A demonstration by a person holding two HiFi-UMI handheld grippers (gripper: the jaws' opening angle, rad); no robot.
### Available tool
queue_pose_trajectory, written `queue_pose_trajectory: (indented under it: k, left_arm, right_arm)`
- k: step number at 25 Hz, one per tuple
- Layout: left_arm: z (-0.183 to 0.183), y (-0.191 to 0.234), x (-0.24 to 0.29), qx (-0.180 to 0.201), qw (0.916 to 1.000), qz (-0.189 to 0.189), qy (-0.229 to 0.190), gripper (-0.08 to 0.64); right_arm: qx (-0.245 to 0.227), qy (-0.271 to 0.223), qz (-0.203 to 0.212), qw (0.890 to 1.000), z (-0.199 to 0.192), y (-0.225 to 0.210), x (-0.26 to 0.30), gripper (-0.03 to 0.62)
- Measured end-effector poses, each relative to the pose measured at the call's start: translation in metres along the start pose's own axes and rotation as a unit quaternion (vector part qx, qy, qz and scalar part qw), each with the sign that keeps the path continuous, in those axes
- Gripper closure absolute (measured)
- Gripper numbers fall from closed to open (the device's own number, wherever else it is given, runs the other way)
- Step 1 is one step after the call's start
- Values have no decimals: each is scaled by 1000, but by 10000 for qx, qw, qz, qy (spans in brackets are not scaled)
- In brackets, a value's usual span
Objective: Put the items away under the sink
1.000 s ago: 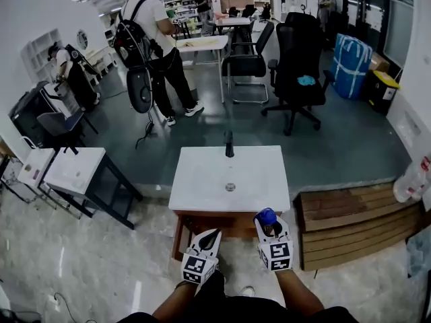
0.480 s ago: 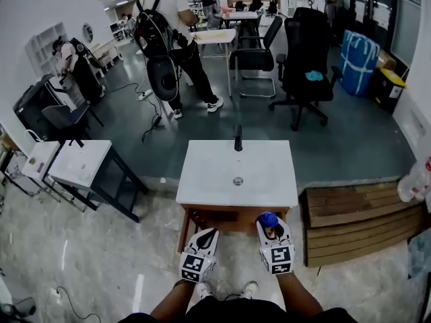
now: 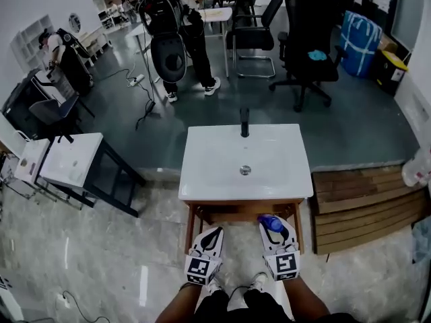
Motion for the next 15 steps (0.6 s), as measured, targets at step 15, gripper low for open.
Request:
queue_pose_trajectory:
  k: [15]
  left_arm:
    - [-201,67,100,186,9992,-297,-197,538]
  right_arm:
    - [149,345,-381,9986,-221,65,57,430]
Point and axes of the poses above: the fingertips, and each gripper's own axes: x forward along the fingers, y to its left, z out of its top, the point moved 6 cm from there along -x, backward along the fingers, and after that the axes turned 13 degrees about -x, right-handed, at the moved point
